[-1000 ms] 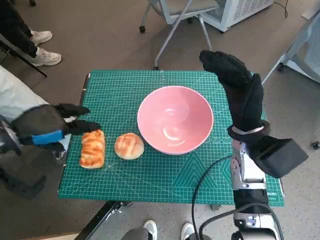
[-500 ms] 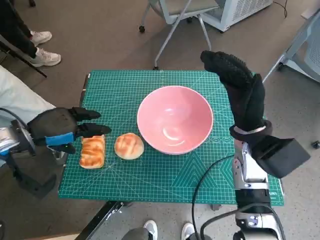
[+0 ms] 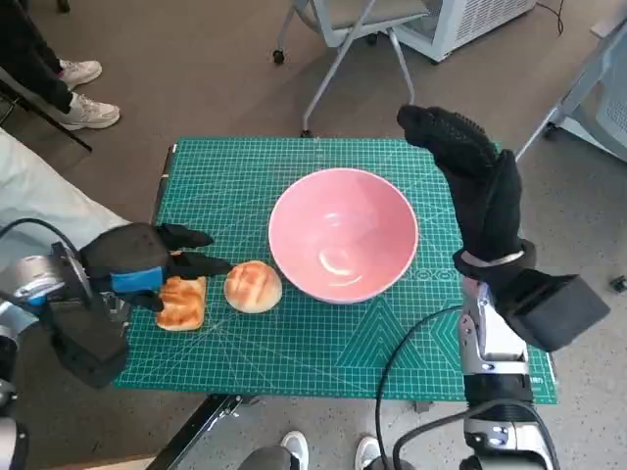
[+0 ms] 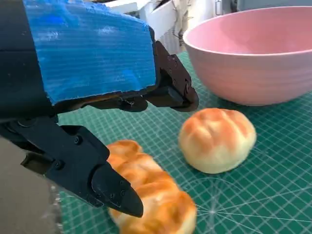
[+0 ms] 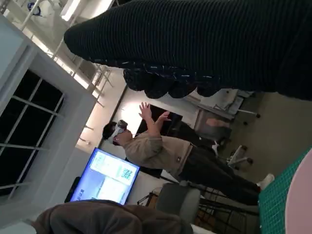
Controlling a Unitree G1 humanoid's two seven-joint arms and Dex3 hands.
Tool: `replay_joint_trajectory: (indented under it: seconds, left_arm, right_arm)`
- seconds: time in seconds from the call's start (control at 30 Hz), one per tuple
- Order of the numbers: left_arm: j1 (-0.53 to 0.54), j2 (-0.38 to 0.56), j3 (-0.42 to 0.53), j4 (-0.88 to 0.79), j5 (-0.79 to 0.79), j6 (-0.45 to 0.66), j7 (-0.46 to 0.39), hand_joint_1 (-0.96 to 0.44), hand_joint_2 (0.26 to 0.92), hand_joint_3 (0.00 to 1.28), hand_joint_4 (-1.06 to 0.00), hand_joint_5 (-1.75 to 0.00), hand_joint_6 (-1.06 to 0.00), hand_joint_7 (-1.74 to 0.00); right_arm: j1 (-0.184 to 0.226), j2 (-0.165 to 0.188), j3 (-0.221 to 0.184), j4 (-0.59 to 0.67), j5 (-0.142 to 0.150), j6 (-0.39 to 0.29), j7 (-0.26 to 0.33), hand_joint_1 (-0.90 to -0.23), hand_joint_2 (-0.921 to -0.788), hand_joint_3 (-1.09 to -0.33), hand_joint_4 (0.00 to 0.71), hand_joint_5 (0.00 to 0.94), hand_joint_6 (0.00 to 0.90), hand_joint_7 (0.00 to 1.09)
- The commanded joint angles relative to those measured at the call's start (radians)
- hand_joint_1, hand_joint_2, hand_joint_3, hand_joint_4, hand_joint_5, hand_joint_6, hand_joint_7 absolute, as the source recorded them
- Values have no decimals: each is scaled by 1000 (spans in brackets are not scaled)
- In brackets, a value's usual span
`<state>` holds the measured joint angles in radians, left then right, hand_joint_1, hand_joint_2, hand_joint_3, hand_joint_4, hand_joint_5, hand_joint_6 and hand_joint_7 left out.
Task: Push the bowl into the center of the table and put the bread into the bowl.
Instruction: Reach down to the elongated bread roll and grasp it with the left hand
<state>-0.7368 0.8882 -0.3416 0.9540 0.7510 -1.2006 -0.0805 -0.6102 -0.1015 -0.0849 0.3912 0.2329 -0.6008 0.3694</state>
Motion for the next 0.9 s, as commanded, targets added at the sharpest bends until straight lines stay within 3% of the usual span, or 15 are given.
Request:
replay_joint_trajectory:
  seconds: [0.03,0.47,0.9]
  left_arm:
    - [-25,-10,-33,23,22,-5,11,-243,681,7,-432,0,-490,0]
    - [-42,-35,-66,88,-26,18,-60,-188,702,10,-509,-26,-521,-18]
    - [-28,-60,-75,125,-107,110,-211,-35,774,29,-556,-15,-611,-45]
  right_arm:
    - [26,-2,-5,1,5,13,3,-721,-921,-836,177,1,-1,624]
    - [41,-1,-9,-19,4,19,-3,-726,-921,-834,172,0,-1,625]
    - [48,8,-12,-22,12,19,-1,-728,-921,-831,172,0,0,626]
